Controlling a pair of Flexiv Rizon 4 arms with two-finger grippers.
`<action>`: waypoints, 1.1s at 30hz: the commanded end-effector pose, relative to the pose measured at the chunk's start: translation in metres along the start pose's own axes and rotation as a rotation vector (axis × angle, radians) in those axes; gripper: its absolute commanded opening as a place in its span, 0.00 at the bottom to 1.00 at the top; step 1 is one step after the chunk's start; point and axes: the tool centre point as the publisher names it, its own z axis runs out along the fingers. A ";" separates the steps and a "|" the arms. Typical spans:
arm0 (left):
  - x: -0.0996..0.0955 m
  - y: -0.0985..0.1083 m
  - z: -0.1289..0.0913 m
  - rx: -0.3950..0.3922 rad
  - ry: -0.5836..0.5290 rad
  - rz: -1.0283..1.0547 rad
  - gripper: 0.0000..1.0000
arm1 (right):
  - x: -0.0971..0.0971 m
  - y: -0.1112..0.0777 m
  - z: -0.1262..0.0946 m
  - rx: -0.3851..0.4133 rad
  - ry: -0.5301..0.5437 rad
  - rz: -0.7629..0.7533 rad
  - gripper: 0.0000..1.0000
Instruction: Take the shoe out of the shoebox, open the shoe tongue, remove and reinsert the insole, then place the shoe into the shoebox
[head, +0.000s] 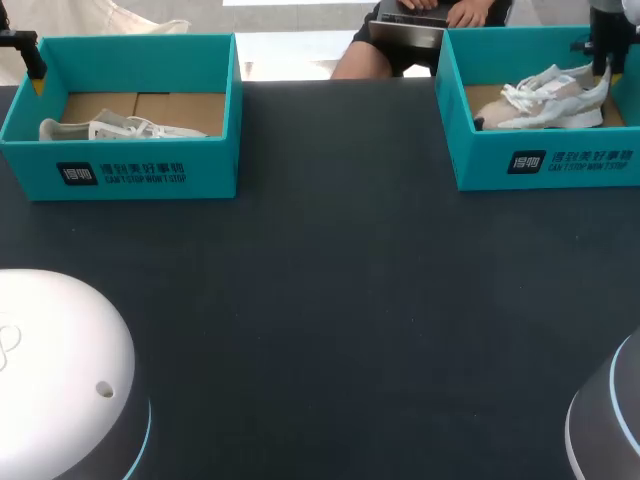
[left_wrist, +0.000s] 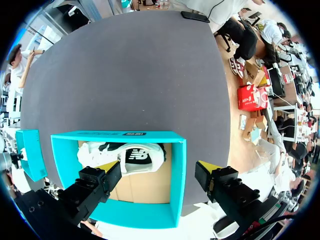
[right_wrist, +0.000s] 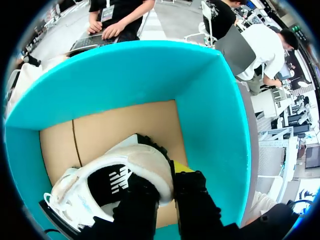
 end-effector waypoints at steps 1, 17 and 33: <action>0.000 -0.001 0.000 -0.002 0.002 0.000 1.00 | -0.008 -0.012 -0.034 -0.015 0.025 0.019 0.00; 0.000 -0.001 0.000 -0.002 0.002 0.000 1.00 | -0.016 -0.042 -0.164 -0.126 0.011 0.095 0.00; 0.000 -0.001 0.000 -0.002 0.002 0.000 1.00 | 0.005 -0.072 -0.207 -0.125 -0.059 0.029 0.00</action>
